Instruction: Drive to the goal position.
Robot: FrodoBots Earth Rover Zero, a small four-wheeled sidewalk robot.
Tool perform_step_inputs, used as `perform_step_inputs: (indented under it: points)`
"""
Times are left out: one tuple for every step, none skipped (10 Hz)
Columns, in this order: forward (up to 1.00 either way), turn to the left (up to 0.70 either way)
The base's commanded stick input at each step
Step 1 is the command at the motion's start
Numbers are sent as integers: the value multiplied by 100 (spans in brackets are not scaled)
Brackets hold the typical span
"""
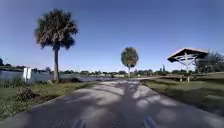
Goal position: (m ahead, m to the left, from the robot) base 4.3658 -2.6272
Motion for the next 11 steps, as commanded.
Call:
perform_step_inputs:
  points:
    - [70, 0]
    - [70, 0]
    - [70, 0]
    - [70, 0]
    - [70, 0]
    - [70, 0]
    - [70, 0]
    - [70, 0]
    - [70, 0]
    - [70, 0]
    - [70, 0]
